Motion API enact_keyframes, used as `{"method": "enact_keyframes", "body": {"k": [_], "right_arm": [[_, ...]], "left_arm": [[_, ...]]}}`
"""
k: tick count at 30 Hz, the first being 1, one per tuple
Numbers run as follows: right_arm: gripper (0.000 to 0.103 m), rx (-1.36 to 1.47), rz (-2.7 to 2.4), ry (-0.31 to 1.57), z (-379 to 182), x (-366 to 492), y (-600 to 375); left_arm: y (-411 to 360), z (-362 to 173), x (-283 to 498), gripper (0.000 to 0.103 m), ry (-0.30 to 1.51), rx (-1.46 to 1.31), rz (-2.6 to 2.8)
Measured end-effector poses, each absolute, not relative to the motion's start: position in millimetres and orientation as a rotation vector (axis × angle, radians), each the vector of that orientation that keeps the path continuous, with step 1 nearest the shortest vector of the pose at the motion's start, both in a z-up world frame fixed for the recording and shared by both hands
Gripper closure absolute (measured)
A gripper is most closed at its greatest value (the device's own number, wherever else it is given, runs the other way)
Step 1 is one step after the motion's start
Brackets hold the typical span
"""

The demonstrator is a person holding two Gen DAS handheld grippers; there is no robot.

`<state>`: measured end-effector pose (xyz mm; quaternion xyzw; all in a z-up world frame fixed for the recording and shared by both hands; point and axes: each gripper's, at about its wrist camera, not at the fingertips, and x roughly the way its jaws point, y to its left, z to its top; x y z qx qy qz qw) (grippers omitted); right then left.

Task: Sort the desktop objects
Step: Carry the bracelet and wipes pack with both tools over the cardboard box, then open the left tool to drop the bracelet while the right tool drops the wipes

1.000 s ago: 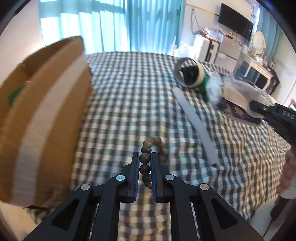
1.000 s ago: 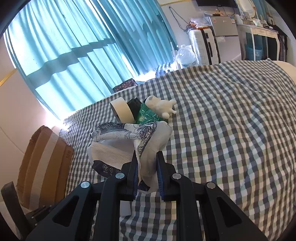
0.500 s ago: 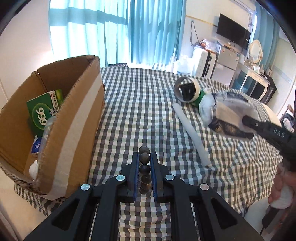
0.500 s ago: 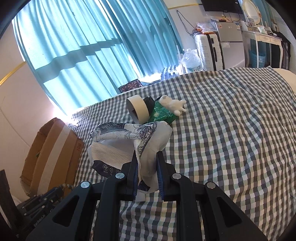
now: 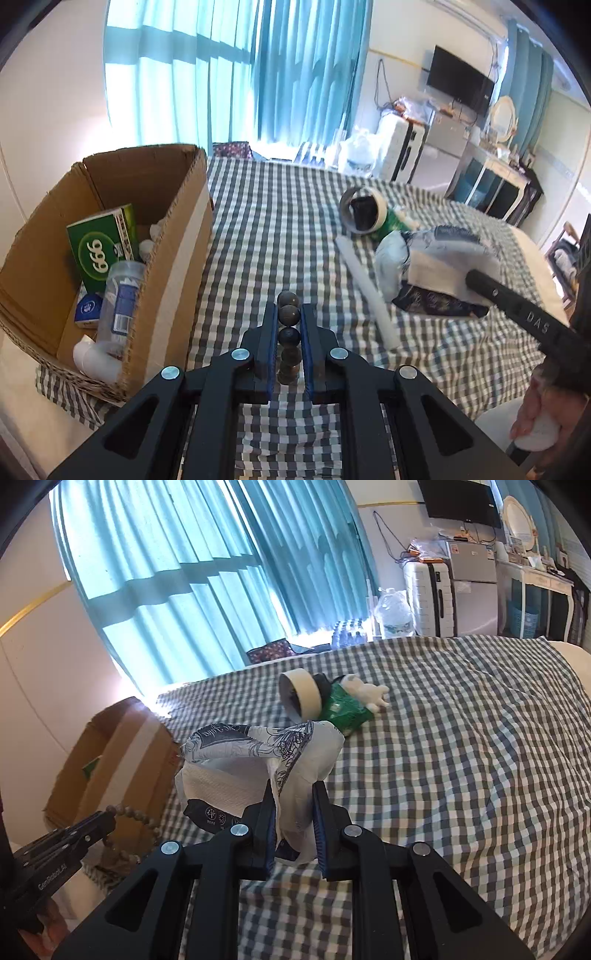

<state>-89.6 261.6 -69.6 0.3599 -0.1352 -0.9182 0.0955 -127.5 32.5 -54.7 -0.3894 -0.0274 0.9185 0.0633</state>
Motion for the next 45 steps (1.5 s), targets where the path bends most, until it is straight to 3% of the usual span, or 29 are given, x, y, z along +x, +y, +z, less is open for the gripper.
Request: {"method": "enact_keyframes", "body": {"k": [7,15,23,40,42,44,45], "right_arm": [[0.086,0.99,-2.715,-0.369,-36,-79,236],[0.086,0.925,-2.699,-0.24,-2,-88,184],[0.086,0.892,-2.643,-0.148,15,-102,115],[0.086,1.013,-2.501,0.014,-36,-138,-16],[0.081,1.015,-2.496,0.0,-38,-142,-20],[0.062,1.004,-2.521,-0.016,-39,-143,-20],[0.059,0.995,-2.53,-0.033,-39,-143,-19]], "left_arm": [[16,-22,-126,0.092,-0.075,-1.103,2.802],[-33,18,-136,0.092,-0.213,-1.07,2.82],[-81,45,-141,0.091,-0.166,-1.022,2.901],[-156,-21,-165,0.091,-0.206,-1.234,2.888],[-157,-26,-166,0.083,-0.189,-1.244,2.889],[-157,-30,-167,0.05,-0.168,-1.27,2.894],[-157,-31,-167,0.031,-0.152,-1.277,2.921]]}}
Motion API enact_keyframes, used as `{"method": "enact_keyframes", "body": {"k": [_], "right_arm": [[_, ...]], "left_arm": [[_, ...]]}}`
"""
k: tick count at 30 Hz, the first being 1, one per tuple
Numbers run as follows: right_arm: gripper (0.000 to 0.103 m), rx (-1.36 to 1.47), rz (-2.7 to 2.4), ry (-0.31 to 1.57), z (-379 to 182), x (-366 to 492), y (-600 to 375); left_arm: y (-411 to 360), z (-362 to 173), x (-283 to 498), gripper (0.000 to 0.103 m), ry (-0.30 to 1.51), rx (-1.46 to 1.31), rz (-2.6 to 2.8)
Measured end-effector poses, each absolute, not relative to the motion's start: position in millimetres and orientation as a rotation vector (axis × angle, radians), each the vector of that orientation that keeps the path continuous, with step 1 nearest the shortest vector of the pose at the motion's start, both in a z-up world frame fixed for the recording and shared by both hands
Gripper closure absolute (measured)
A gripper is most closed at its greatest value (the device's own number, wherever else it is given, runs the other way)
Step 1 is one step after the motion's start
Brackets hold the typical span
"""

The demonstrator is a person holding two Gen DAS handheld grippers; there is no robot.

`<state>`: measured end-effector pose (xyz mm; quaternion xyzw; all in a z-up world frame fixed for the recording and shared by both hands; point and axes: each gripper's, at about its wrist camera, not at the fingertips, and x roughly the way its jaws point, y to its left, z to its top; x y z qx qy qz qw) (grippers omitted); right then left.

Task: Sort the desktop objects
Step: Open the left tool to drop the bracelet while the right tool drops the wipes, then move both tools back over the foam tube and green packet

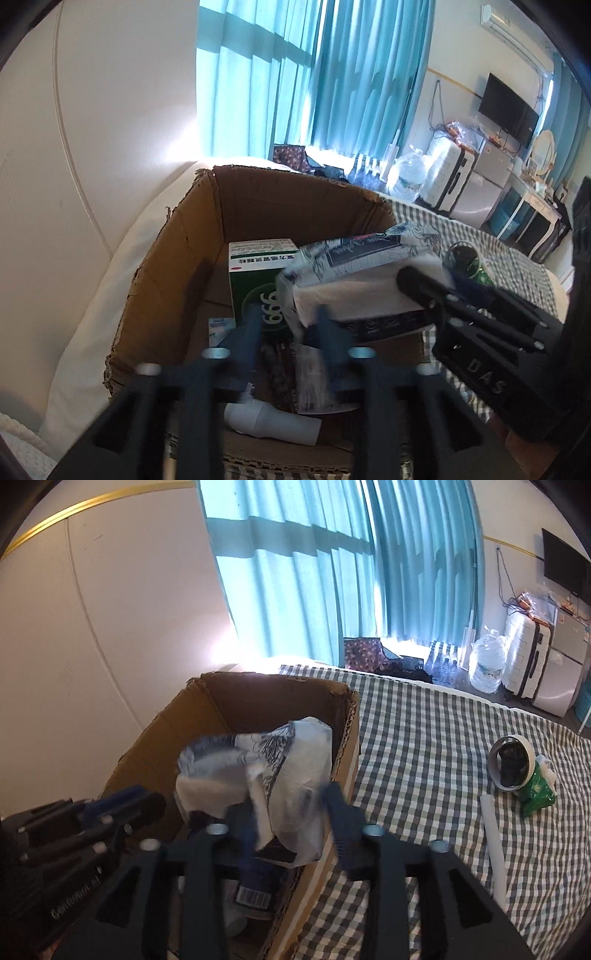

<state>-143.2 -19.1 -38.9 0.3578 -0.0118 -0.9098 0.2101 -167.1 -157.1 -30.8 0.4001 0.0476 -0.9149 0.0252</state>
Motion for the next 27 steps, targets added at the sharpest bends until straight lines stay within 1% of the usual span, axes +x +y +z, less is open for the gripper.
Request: {"method": "enact_keyframes", "body": {"k": [1,2,6,8,9,10,14,20,22,27], "right_arm": [[0.056,0.98,-2.542,-0.048,-38,-142,-18],[0.055,0.972,-2.557,-0.052,-37,-142,-17],[0.05,0.936,-2.561,-0.086,-31,-141,-5],[0.04,0.908,-2.591,-0.099,-24,-138,6],[0.038,0.89,-2.611,-0.109,-21,-136,13],[0.038,0.873,-2.617,-0.124,-17,-134,20],[0.037,0.825,-2.638,-0.177,-1,-127,53],[0.034,0.781,-2.693,-0.248,14,-115,117],[0.034,0.774,-2.723,-0.254,15,-112,140],[0.034,0.825,-2.813,-0.285,-1,-105,211]], "left_arm": [[-157,-30,-167,0.022,0.133,1.211,-2.81],[-158,-30,-166,0.02,0.132,1.195,-2.804],[-156,-31,-168,0.018,0.159,1.242,-2.785],[-149,-28,-166,0.018,0.151,1.245,-2.78],[-144,-27,-165,0.016,0.145,1.247,-2.78],[-139,-25,-163,0.014,0.139,1.245,-2.782],[-119,-15,-155,0.012,0.129,1.217,-2.799],[-79,-4,-143,0.008,0.174,1.21,-2.831],[-59,-2,-139,0.003,0.173,1.185,-2.846],[-12,-6,-139,0.0,0.177,1.196,-2.874]]}}
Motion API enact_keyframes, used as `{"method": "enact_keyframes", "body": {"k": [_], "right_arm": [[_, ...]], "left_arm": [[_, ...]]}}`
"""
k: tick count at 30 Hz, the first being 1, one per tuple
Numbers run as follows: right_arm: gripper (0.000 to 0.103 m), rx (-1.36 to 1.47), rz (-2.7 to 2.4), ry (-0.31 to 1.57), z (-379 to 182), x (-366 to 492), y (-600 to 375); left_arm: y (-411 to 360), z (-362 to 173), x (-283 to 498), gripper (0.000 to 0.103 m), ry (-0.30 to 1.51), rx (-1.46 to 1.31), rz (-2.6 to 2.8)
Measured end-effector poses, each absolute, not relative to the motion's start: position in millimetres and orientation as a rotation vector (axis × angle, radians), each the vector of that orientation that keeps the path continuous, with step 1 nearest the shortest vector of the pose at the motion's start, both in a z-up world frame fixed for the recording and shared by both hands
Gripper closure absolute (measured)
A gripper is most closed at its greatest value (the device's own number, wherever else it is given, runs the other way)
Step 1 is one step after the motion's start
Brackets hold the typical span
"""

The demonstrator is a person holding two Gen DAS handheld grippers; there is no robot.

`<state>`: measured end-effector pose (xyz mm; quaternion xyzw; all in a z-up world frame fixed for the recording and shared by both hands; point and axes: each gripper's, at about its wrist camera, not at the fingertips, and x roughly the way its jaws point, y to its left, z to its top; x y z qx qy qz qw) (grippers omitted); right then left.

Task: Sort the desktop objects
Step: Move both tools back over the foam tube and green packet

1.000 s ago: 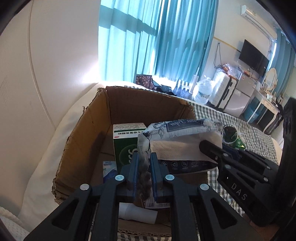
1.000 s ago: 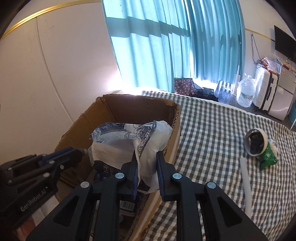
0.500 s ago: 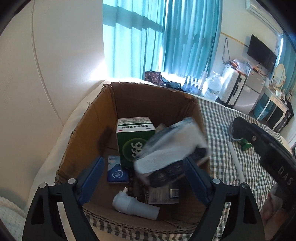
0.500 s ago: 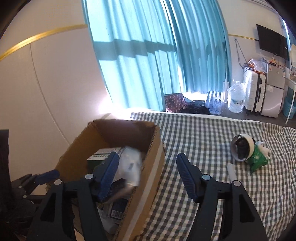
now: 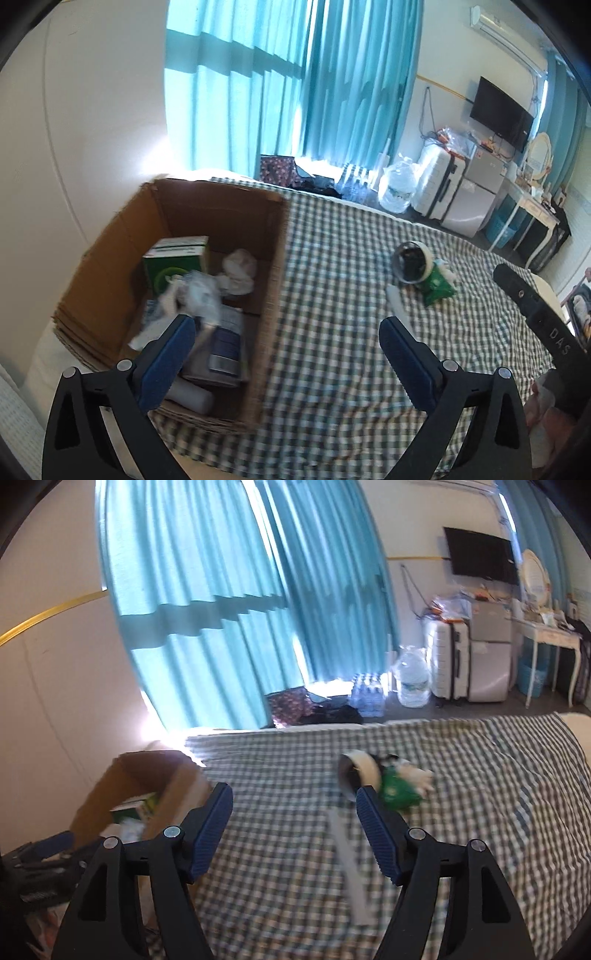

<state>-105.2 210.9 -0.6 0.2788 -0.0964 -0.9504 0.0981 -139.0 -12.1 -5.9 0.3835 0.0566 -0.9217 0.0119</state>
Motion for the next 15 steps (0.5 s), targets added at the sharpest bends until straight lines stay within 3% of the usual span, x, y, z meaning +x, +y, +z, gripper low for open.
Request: {"method": "enact_keyframes", "body": {"k": [7,15], "right_arm": [[0.034,0.91,-2.915,-0.4,-39,-95,300],[0.034,0.943,-2.895,-0.505,-59,-101,339]], "left_arm": [[58,-36,-144,0.0,0.11,1.3,-2.881],[119,-80,-157,0.0,0.038,1.467,-2.858]]}}
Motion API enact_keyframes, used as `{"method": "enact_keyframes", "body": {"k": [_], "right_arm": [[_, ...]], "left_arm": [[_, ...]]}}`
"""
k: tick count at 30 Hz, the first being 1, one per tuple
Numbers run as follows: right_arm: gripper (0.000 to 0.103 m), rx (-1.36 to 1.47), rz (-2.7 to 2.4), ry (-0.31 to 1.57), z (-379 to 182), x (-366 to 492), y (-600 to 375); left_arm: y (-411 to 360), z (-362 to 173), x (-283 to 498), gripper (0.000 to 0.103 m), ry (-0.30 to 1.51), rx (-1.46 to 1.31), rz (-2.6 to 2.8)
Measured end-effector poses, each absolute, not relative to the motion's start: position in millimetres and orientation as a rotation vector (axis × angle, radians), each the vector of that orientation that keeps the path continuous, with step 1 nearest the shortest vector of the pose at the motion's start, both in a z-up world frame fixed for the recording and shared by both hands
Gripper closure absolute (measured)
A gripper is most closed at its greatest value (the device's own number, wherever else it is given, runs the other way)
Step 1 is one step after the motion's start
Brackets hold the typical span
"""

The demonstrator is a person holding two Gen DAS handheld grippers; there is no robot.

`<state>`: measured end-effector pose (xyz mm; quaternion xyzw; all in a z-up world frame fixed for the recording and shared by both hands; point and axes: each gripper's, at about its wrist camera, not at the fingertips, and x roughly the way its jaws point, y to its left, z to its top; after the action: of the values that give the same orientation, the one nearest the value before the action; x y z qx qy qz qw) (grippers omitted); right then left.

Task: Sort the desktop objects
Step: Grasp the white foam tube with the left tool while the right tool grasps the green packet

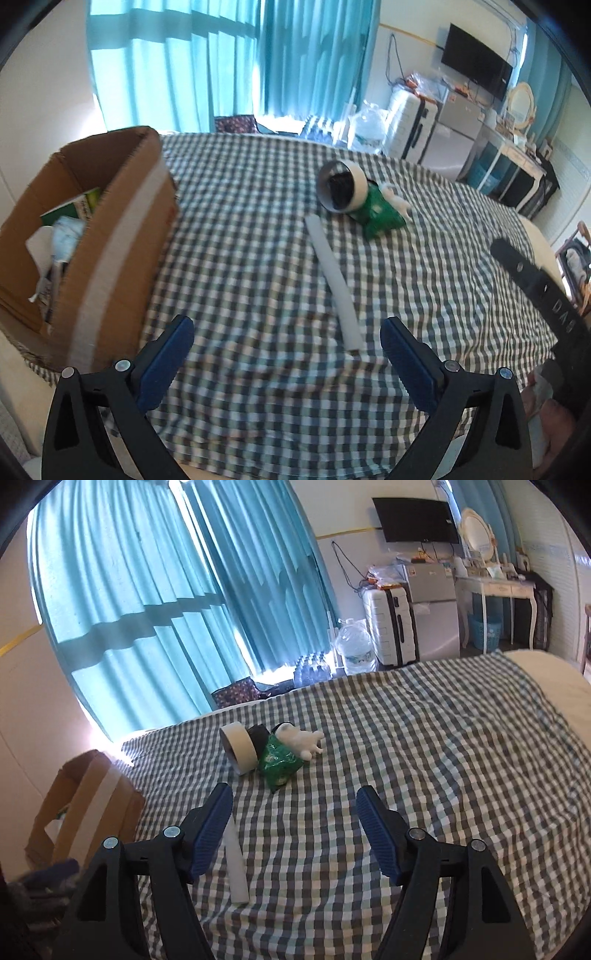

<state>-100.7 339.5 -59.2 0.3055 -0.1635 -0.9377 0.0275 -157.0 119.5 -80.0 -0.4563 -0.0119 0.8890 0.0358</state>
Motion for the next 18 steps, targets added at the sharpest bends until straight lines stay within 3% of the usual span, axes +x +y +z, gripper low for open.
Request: {"method": "enact_keyframes", "body": {"k": [7,16,18], "right_arm": [[0.034,0.973,-2.864,-0.563,-73,-125,352],[0.034,1.059,-2.854,-0.397,-99,-166,341],[0.034,1.081,-2.851,-0.399,-106,-175,341]], "left_arm": [[153,-110,-177,0.0,0.081,-1.448,2.673],[164,-150,-213,0.0,-0.036,-1.512,2.596],[170,-159,-220,0.011,-0.032,-1.523,2.591]]}}
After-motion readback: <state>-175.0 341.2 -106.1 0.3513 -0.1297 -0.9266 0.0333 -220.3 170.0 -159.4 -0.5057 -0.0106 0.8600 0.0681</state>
